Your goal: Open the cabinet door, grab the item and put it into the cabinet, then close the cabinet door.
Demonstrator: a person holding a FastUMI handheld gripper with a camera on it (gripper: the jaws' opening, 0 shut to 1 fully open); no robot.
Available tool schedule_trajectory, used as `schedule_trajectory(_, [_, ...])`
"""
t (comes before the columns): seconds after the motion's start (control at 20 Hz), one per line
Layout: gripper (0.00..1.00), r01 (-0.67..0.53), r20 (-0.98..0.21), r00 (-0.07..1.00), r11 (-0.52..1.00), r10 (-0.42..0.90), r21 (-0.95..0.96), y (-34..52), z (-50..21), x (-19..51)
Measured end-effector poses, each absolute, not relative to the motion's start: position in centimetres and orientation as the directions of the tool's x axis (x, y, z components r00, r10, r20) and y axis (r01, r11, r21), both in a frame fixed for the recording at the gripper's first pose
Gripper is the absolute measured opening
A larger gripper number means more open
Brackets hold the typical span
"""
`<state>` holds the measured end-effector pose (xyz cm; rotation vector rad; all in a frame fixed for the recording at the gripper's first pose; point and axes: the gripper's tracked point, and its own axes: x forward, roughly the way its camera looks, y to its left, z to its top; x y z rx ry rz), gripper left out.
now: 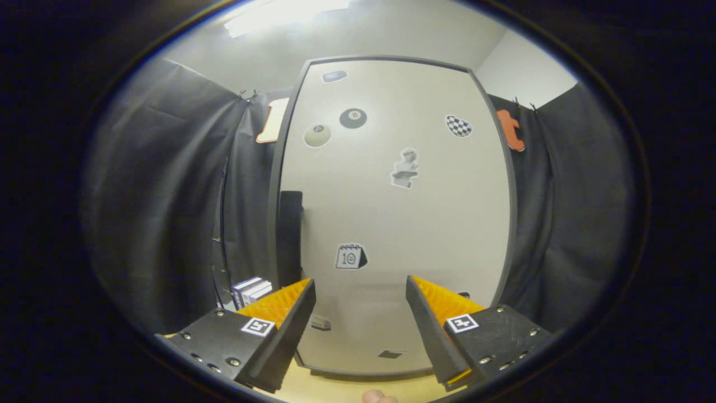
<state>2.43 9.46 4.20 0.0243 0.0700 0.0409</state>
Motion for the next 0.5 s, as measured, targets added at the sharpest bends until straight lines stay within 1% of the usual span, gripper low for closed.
schedule_trajectory(0.1, [0.96,-0.049,-0.070,0.996,0.999,0.050,0.021,10.9,4.6,2.9])
schedule_trajectory(0.25, [0.96,-0.063,-0.035,0.997,0.998,0.062,-0.030,13.3,6.5,3.7])
schedule_trajectory(0.5, [0.96,-0.095,0.003,0.995,0.993,0.095,-0.064,17.5,8.4,5.3])
